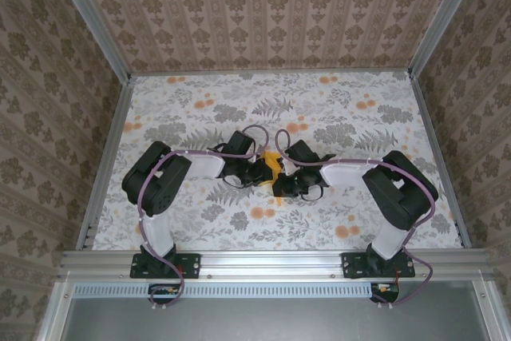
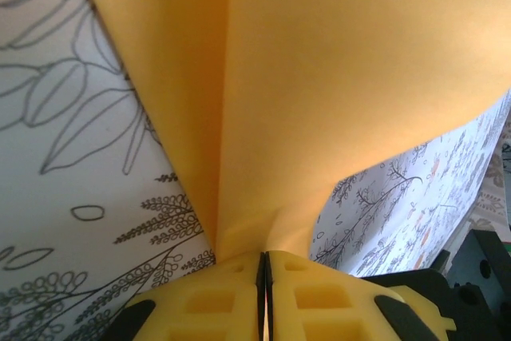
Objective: Fold a paper plane with a square sheet of paper (pick it up from the middle)
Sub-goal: Fold the wing for the fifth time at the center of the table.
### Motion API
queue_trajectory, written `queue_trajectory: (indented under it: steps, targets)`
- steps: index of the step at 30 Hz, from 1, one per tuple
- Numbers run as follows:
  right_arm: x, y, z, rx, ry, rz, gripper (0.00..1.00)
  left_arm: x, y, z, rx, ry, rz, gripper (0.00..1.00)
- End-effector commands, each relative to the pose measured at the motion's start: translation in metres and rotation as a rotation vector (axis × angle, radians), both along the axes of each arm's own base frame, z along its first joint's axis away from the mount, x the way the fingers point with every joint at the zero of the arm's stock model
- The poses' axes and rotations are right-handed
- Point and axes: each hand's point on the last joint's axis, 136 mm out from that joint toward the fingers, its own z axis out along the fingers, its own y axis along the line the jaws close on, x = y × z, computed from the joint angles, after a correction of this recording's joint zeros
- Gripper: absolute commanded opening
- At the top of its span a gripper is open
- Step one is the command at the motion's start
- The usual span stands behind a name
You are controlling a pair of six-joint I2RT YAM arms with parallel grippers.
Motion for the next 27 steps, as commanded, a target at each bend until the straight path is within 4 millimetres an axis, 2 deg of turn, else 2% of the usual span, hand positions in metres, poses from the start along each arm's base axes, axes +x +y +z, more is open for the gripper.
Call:
queue_trajectory:
  steps: [1,6,10,19,27]
  targets:
    - [-0.032,-0.025,-0.025,-0.076,0.105,0.043,0.11,0.007,0.003,0.007,0.017,-0.062,-0.027,0.16]
    - [-0.051,-0.038,-0.022,-0.037,0.158,0.092,0.11,0.021,0.000,0.039,-0.065,-0.182,-0.056,0.19]
    - [-0.053,-0.040,-0.016,-0.011,0.163,0.100,0.10,0.024,-0.003,0.049,-0.098,-0.237,-0.087,0.20]
    - [-0.045,-0.039,-0.013,0.008,0.160,0.085,0.11,0.025,-0.010,0.040,-0.101,-0.243,-0.114,0.20]
    - [-0.047,-0.041,-0.017,0.006,0.177,0.078,0.11,0.032,-0.016,0.032,-0.096,-0.241,-0.114,0.20]
